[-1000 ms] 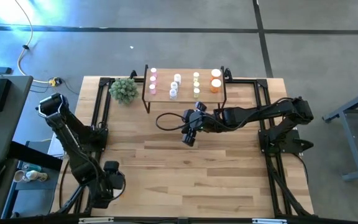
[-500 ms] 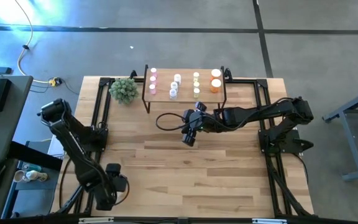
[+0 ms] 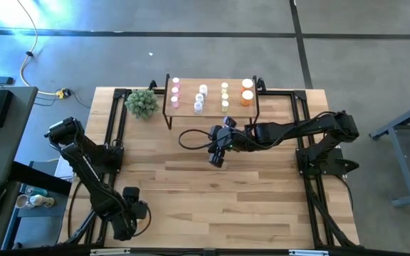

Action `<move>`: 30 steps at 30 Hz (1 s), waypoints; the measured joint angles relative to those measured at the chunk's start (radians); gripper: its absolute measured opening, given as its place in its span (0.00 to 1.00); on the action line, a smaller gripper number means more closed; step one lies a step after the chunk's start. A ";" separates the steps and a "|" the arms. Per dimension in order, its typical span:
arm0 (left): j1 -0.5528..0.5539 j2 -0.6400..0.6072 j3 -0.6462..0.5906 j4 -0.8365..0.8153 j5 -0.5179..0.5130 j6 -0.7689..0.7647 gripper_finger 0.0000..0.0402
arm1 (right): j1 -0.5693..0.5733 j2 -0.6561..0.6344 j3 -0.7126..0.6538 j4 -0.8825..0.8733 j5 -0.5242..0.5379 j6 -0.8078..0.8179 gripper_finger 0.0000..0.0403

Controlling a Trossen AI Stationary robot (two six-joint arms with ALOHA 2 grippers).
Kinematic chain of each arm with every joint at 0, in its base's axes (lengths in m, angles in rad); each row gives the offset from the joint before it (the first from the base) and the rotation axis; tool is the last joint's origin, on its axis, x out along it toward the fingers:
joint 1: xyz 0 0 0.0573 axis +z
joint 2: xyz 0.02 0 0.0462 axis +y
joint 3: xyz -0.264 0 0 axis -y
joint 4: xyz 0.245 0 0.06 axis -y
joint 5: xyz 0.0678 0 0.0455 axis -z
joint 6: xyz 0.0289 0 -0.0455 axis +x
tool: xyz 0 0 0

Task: Pick and place medicine bottles onto shelf by color
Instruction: Put the orange pill bottle on the shelf aligned with the other orange pill bottles

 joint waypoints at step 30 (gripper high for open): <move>0.000 0.000 0.000 0.049 -0.043 0.010 0.53 | 0.000 0.000 0.000 -0.009 -0.034 -0.001 0.42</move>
